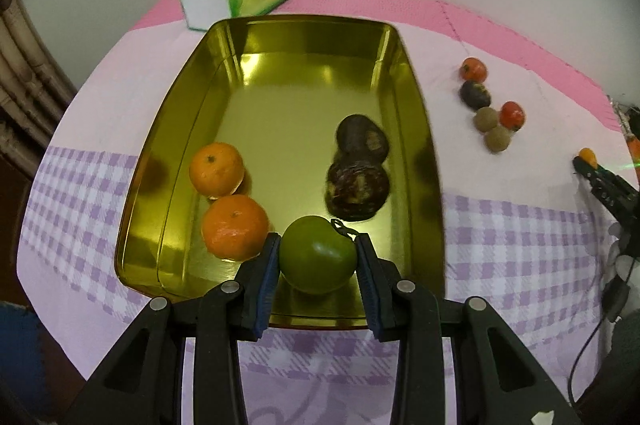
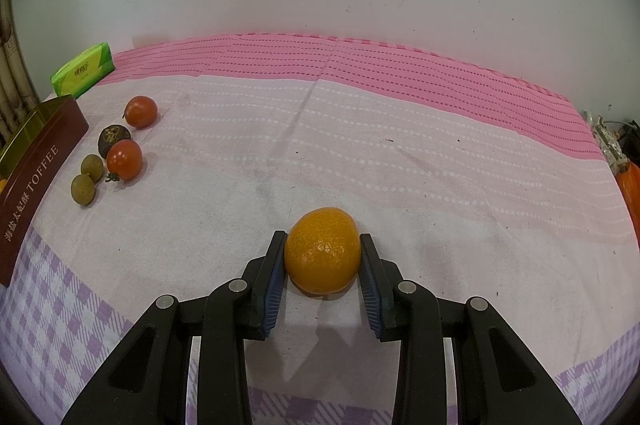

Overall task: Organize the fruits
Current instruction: 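Lower the green tomato into the tin and open the left gripper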

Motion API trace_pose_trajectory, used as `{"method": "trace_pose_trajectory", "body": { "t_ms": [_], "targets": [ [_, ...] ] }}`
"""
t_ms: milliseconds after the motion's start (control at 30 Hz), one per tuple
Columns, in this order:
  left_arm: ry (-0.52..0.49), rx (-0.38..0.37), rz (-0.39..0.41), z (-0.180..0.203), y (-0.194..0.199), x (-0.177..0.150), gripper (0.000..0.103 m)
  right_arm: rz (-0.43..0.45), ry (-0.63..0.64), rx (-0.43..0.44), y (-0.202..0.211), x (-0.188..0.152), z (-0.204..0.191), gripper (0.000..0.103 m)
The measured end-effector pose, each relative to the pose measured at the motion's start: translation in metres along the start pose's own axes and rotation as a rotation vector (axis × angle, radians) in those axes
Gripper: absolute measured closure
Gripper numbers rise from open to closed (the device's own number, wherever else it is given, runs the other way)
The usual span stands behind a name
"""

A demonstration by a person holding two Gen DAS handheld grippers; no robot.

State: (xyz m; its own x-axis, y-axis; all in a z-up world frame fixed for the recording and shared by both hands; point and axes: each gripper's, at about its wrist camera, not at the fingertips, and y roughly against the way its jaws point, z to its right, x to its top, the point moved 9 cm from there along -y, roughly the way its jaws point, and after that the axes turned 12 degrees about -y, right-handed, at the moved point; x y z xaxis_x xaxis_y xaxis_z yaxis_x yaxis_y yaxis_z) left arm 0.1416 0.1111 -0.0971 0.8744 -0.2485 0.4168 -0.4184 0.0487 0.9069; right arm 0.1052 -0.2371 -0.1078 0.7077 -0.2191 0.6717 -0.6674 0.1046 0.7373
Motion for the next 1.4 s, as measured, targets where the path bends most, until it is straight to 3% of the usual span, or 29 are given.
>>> {"method": "trace_pose_trajectory", "body": {
  "t_ms": [600,1300,1400],
  "targets": [
    [-0.028,0.085,-0.028,-0.016,-0.015,-0.007,0.070,0.000,0.000,-0.001,0.000,0.000,0.000,0.067],
    [-0.062,0.085,-0.007,-0.011,-0.007,-0.004,0.067,-0.001,-0.004,0.003,0.000,-0.001,0.002,0.067],
    [-0.060,0.082,0.011,-0.012,0.000,-0.003,0.063,-0.001,-0.004,0.003,0.000,-0.001,0.001,0.067]
  ]
}}
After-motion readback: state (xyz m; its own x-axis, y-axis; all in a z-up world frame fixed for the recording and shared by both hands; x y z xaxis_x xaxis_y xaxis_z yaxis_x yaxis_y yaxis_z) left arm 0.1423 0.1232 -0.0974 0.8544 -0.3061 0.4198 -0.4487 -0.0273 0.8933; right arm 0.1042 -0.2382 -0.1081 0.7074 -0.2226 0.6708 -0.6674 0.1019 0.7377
